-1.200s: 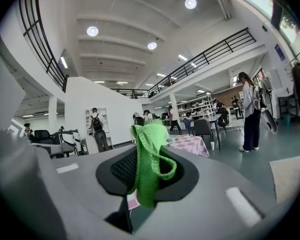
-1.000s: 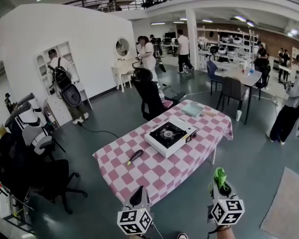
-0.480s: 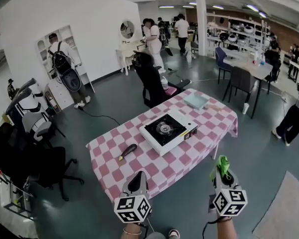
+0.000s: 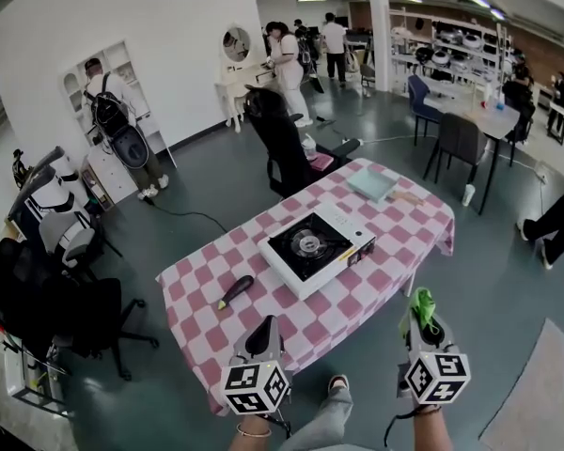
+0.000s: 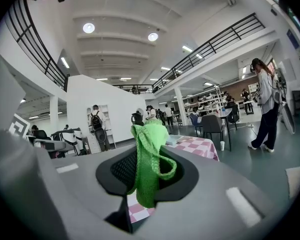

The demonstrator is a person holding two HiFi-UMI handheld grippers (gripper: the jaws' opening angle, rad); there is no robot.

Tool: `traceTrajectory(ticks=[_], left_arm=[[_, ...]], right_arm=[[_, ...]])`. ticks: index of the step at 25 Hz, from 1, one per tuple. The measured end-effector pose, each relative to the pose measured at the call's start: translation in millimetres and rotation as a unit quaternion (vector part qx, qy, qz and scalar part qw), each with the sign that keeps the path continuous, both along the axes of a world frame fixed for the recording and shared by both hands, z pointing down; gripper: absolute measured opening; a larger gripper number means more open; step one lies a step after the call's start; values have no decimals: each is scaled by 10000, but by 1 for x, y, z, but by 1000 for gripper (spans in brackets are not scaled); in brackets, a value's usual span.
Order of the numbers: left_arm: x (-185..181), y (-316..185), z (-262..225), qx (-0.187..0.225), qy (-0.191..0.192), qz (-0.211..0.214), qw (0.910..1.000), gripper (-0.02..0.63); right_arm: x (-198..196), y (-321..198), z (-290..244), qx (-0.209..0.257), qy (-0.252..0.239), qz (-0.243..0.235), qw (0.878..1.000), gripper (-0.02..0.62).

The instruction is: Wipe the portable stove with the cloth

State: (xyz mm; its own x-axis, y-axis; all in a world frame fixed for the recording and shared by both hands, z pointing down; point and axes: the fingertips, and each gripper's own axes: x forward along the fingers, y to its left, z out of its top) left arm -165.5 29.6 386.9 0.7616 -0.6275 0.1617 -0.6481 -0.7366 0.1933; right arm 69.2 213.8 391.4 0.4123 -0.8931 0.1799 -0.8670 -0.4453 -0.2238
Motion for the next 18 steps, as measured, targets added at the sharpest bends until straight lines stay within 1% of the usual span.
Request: traceTrajectory(ticks=[5, 11, 15, 18], left_arm=[[44, -32, 3, 20, 107, 88, 9999, 0], [103, -76, 8, -155, 213, 39, 9996, 0], [135, -111, 12, -240, 268, -110, 9993, 1], [147, -136, 14, -288, 253, -274, 9989, 2]], right_arm=[[35, -23, 2, 5, 74, 31, 10000, 77], [92, -61, 3, -167, 139, -17, 9998, 77], [132, -98, 0, -214, 203, -111, 9995, 77], [156, -127, -4, -243, 241, -199, 9992, 77]])
